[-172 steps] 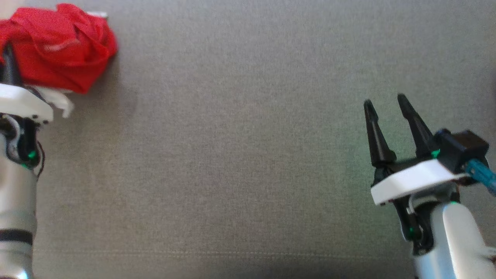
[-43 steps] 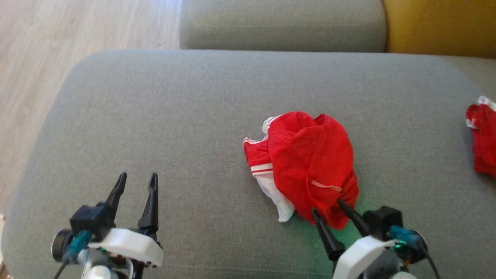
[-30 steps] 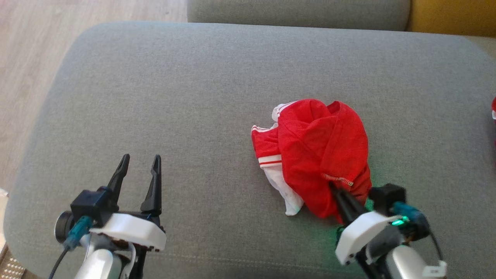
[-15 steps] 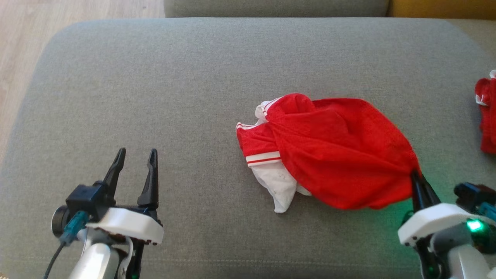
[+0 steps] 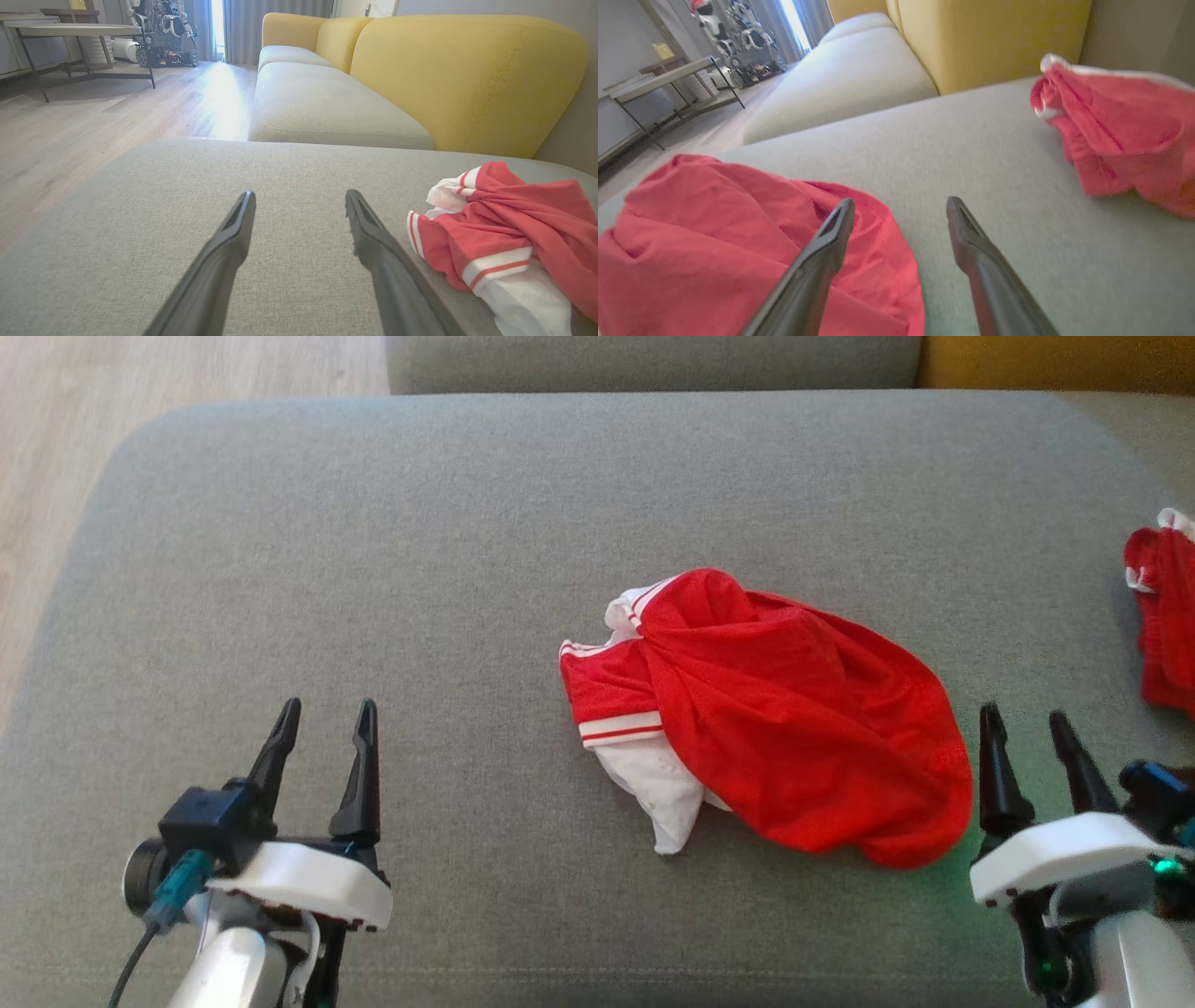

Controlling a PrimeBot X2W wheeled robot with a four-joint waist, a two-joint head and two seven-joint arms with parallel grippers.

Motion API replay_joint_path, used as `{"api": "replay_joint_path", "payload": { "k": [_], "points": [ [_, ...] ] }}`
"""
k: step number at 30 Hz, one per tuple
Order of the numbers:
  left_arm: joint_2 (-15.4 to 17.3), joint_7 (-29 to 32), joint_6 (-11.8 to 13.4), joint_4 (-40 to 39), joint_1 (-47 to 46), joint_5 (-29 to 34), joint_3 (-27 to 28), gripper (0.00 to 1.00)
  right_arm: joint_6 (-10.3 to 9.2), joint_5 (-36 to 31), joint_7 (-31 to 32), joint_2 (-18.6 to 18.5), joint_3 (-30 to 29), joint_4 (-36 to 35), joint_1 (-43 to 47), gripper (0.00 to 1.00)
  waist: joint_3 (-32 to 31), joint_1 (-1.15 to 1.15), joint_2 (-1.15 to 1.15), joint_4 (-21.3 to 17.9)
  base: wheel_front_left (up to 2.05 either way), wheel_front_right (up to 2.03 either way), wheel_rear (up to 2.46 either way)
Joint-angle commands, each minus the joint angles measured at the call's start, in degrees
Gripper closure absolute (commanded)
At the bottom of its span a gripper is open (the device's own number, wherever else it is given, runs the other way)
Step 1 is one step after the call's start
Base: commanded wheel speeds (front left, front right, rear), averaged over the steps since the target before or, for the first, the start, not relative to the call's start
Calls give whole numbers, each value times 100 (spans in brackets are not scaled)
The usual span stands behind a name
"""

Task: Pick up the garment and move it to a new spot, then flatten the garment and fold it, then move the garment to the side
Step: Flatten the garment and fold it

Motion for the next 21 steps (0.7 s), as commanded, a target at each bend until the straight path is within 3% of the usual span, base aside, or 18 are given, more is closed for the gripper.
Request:
{"api": "replay_joint_path", "payload": {
  "k": [1, 11, 21],
  "points": [
    [115, -58, 31, -160, -150, -22, 243, 0, -4, -85, -77, -30, 192, -329, -45, 0, -54, 0, 0, -26, 0, 0, 0],
    [197, 93, 109, -264, 188, -27, 156, 0, -4, -443, 410, -30, 719, -1594, 475, 0, -408, 0, 0, -125, 0, 0, 0],
    [211, 209, 159, -392, 325, -66, 78, 0, -4, -414, 584, -30, 866, -1925, 723, 0, -455, 0, 0, -175, 0, 0, 0]
  ]
}}
